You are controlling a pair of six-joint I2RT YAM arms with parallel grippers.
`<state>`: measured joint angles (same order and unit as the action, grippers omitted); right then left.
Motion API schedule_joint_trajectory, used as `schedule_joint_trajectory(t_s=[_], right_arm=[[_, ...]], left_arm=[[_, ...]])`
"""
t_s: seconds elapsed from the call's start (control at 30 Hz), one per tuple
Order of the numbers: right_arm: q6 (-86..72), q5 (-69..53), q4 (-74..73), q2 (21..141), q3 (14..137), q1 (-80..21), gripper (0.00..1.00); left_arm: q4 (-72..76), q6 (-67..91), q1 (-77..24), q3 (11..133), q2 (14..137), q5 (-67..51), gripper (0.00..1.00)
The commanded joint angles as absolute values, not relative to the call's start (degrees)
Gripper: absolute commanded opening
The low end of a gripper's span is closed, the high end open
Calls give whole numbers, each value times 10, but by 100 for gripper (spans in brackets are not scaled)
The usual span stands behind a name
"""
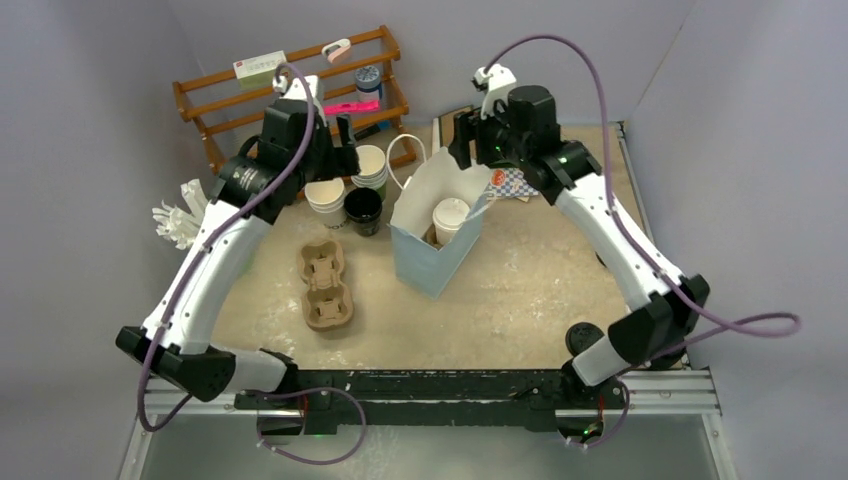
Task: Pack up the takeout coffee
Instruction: Pick up the coffee cup.
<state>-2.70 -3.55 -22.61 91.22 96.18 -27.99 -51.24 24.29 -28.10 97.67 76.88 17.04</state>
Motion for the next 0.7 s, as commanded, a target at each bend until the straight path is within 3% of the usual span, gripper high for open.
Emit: schedule_joint_trajectory(t_s=[0.0,0.07,0.23,0.67], right_arm=[[-55,-3,-250,823,966,-278,78],[-66,13,-259,797,956,-278,79],[-89,63,-261,740,918,-278,79],[-132,97,-253,686,864,-278,77]], left_arm=[[-463,325,-192,948,803,99,87],[-452,362,-165,943,830,76,93],[-491,390,-151,1008,928,123,94],[-465,379,-151,1083,1058,147,49]])
